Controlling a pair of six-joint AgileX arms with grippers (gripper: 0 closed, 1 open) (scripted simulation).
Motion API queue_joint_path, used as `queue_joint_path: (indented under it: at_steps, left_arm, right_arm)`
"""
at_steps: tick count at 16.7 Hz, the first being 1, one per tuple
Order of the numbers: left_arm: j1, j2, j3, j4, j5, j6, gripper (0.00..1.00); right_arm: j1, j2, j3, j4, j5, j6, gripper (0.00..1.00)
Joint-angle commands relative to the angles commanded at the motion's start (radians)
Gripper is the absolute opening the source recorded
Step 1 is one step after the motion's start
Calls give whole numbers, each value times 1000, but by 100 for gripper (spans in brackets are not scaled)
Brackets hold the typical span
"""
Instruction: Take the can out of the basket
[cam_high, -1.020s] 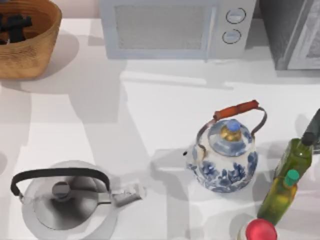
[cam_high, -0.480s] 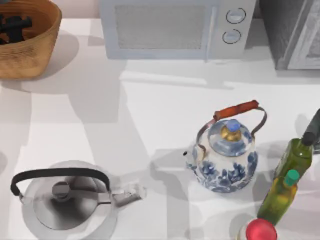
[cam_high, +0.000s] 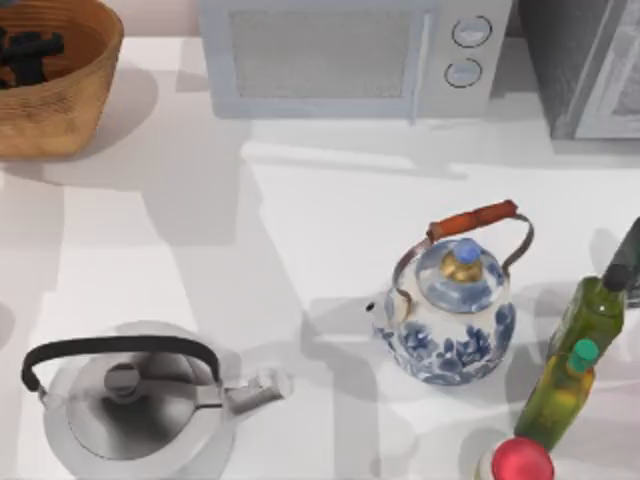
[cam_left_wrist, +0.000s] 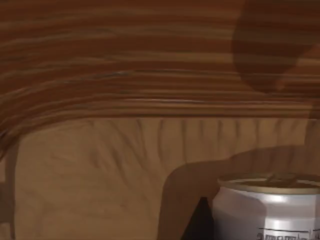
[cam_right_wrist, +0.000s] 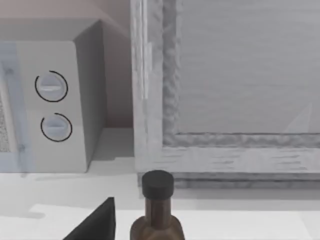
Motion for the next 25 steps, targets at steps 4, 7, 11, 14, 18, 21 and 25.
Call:
queue_joint_path:
  at_steps: [4, 7, 11, 14, 18, 21, 25]
  left_arm:
    - [-7, -192, -200, 63, -26, -14, 0]
    - [-16, -431, -414, 155, -54, -24, 0]
    - [-32, -828, -758, 308, -101, -37, 0]
    - [-48, -1156, -1043, 430, -140, -47, 0]
    - [-74, -1593, -1428, 589, -194, -59, 0]
    - [-95, -1901, -1700, 698, -231, -66, 0]
    - [-124, -2248, -2012, 817, -273, -73, 0]
  right_arm:
    - [0, 0, 0, 0, 0, 0, 100]
    - [0, 0, 0, 0, 0, 0, 100]
    - [0, 0, 0, 0, 0, 0, 100]
    - [0, 0, 0, 0, 0, 0, 100]
    - [0, 0, 0, 0, 0, 0, 100]
    - [0, 0, 0, 0, 0, 0, 100]
    - [0, 0, 0, 0, 0, 0, 100]
